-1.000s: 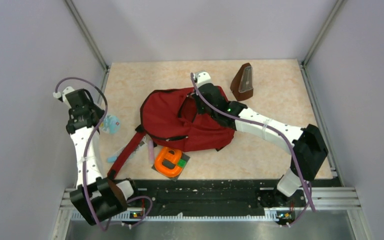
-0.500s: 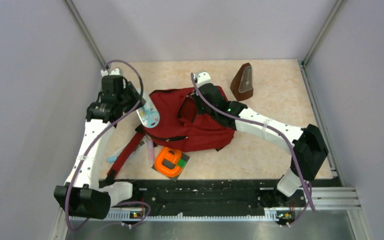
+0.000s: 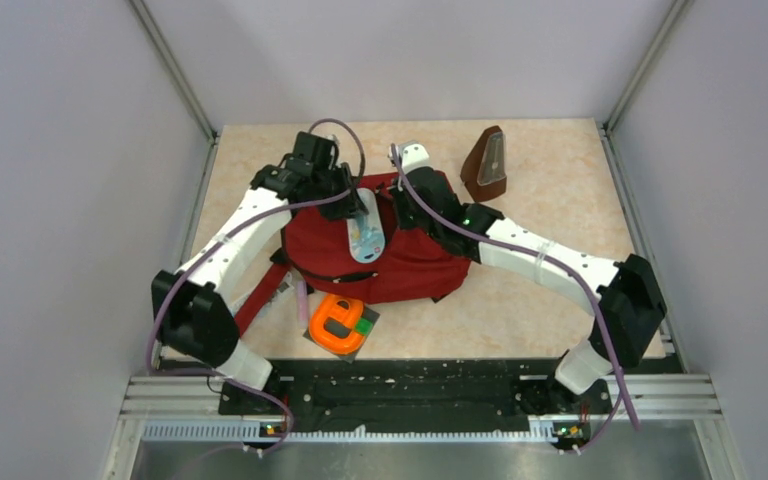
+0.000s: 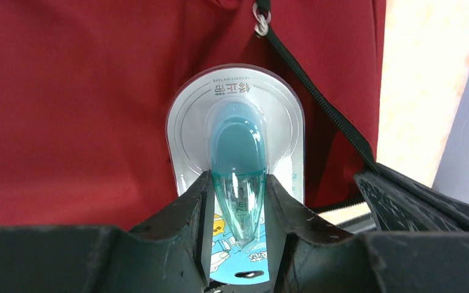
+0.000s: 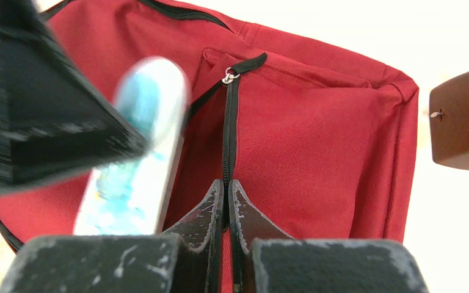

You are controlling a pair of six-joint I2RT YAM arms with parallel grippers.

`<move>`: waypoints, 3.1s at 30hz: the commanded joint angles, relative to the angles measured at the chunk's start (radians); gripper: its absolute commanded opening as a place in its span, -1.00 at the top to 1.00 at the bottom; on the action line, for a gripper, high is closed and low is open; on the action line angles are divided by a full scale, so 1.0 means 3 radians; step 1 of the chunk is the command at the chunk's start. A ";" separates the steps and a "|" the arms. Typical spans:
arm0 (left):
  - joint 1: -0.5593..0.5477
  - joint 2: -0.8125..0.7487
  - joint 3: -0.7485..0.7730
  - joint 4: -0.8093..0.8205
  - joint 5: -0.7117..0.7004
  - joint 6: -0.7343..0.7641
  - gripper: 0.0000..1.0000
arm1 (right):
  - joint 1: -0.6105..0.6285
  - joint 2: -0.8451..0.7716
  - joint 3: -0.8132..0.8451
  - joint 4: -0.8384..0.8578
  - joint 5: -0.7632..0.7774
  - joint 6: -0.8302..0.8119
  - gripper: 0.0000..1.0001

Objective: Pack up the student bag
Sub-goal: Place the stationery in the student bag, then pick up the stationery from the corner of the board.

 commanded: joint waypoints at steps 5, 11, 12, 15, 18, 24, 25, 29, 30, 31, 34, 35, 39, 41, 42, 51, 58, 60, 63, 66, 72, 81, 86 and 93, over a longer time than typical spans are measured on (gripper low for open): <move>-0.0089 0.0413 0.0172 0.0103 0.0710 -0.0006 1.00 | -0.0021 -0.0201 0.0024 0.0243 0.0098 0.0052 1.00; -0.0090 0.0656 0.0154 0.0242 0.0772 0.0047 1.00 | -0.0019 -0.0229 -0.0033 0.0290 -0.0010 0.0065 1.00; -0.0090 0.0682 0.0176 0.0303 0.0714 0.0041 1.00 | -0.0021 -0.0244 -0.0057 0.0297 -0.0047 0.0080 1.00; -0.0090 0.0689 0.0184 0.0591 0.0461 -0.0021 1.00 | -0.0021 -0.0283 -0.0130 0.0286 -0.0103 0.0131 1.00; -0.0090 0.0680 0.0160 0.0913 0.0240 -0.0143 1.00 | -0.0021 -0.0295 -0.0158 0.0240 -0.0116 0.0149 1.00; -0.0090 0.0681 -0.0010 0.1523 -0.0050 -0.0518 1.00 | -0.0021 -0.0285 -0.0152 0.0150 -0.0086 0.0131 1.00; -0.0090 0.0688 -0.0069 0.1652 -0.0053 -0.0605 1.00 | -0.0021 -0.0283 -0.0159 0.0136 -0.0084 0.0132 1.00; -0.0145 0.0763 -0.0159 0.1893 -0.0121 -0.0771 1.00 | -0.0021 -0.0262 -0.0184 0.0100 -0.0102 0.0139 1.00; -0.0162 0.0778 -0.0174 0.1926 -0.0140 -0.0796 1.00 | -0.0021 -0.0249 -0.0184 0.0091 -0.0102 0.0141 1.00; -0.0187 0.0789 -0.0190 0.1965 -0.0151 -0.0825 1.00 | -0.0021 -0.0238 -0.0183 0.0086 -0.0102 0.0142 1.00; -0.0248 0.0803 -0.0271 0.2060 -0.0120 -0.0907 1.00 | -0.0021 -0.0178 -0.0171 0.0059 -0.0080 0.0168 1.00; -0.0262 0.0796 -0.0305 0.2079 -0.0093 -0.0915 1.00 | -0.0021 -0.0162 -0.0161 0.0048 -0.0076 0.0175 1.00; -0.0274 0.0644 -0.0464 0.2042 -0.0035 -0.0790 0.62 | -0.0025 -0.0142 -0.0137 0.0003 -0.0021 0.0205 1.00; -0.0263 0.0454 -0.0548 0.1952 -0.0107 -0.0628 0.16 | -0.0025 -0.0153 -0.0146 0.0005 0.0003 0.0208 1.00; -0.0260 0.0350 -0.0581 0.1895 -0.0141 -0.0514 0.01 | -0.0030 -0.0160 -0.0149 0.0000 0.0020 0.0209 1.00; -0.0127 -0.0733 -0.1037 0.0923 -0.0655 0.0022 -0.54 | -0.0067 -0.0222 -0.0165 0.0041 0.0053 0.0238 1.00; 0.0821 -0.1681 -0.1584 0.0291 -0.0796 -0.0177 -0.63 | -0.0101 -0.0296 -0.0257 0.0107 0.0051 0.0259 1.00; 0.1084 -0.1808 -0.1663 0.0077 -0.0981 -0.0232 -0.68 | -0.0128 -0.0289 -0.0265 0.0122 0.0038 0.0261 1.00; 0.1569 -0.1884 -0.1862 0.0073 -0.0800 -0.0304 -0.74 | -0.0170 -0.0280 -0.0274 0.0140 -0.0013 0.0270 1.00; 0.1967 -0.1915 -0.2105 0.0298 -0.0711 -0.0497 -0.76 | -0.0190 -0.0265 -0.0286 0.0162 -0.0056 0.0280 1.00; 0.2715 -0.2125 -0.2527 0.0564 -0.0977 -0.0869 -0.81 | -0.0234 -0.0229 -0.0253 0.0095 -0.0106 0.0282 1.00; 0.3170 -0.2329 -0.2873 0.0443 -0.1046 -0.1105 -0.74 | -0.0235 -0.0129 -0.0107 -0.0076 -0.0194 0.0324 1.00; 0.3180 -0.2577 -0.3190 0.0475 -0.1247 -0.1315 -0.64 | -0.0233 -0.0111 -0.0067 -0.0124 -0.0219 0.0317 1.00; 0.3210 -0.2355 -0.3282 0.0572 -0.1167 -0.1241 -0.48 | -0.0233 -0.0113 -0.0081 -0.0131 -0.0231 0.0318 1.00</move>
